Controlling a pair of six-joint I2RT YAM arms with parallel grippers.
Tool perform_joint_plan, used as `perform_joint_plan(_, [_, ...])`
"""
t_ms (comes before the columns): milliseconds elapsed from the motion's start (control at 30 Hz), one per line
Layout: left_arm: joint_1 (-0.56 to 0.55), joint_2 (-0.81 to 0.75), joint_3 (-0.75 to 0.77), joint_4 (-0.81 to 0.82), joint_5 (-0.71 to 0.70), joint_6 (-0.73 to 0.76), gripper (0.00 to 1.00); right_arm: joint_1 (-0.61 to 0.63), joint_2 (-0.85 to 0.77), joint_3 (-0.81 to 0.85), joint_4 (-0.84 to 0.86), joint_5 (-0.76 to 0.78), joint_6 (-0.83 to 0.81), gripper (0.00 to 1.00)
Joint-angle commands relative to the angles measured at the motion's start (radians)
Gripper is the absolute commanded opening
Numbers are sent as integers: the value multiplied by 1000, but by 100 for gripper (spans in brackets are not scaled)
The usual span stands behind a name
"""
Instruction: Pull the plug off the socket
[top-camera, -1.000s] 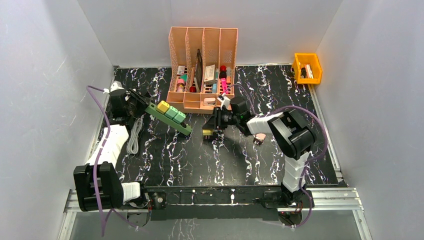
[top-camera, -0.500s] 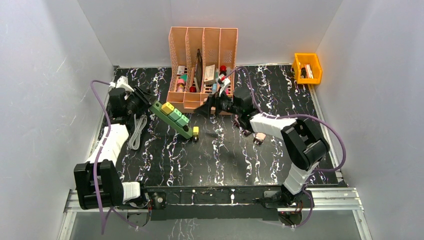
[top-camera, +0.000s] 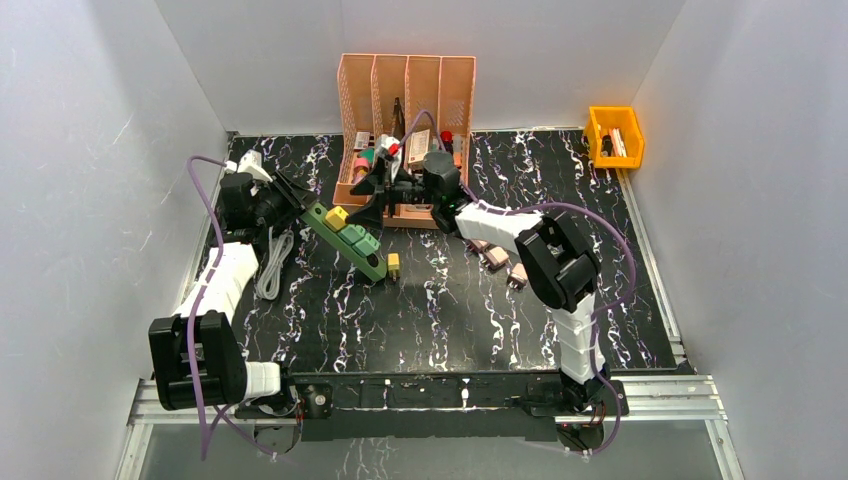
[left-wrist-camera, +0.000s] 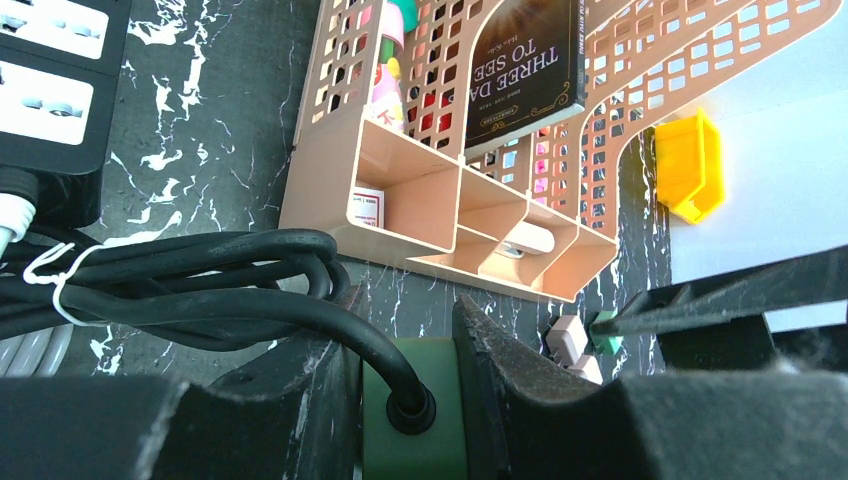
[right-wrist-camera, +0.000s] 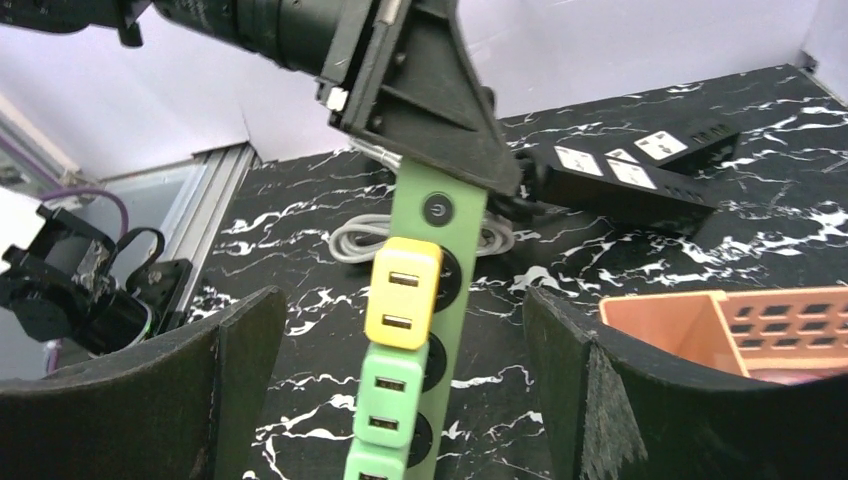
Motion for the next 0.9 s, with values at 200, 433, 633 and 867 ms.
perform_joint_plan(200, [-2, -13, 70, 81, 74, -24, 0, 80, 58, 173, -257, 6, -243, 94])
perform_joint_plan(433, [-3, -1, 73, 90, 91, -31, 0, 82, 145, 305, -357, -40, -246, 62])
perform_joint_plan(633, [-3, -2, 79, 72, 74, -20, 0, 84, 123, 352, -520, -14, -343, 0])
perform_joint_plan(867, [-4, -10, 98, 14, 23, 18, 0, 141, -41, 193, -396, 336, -475, 0])
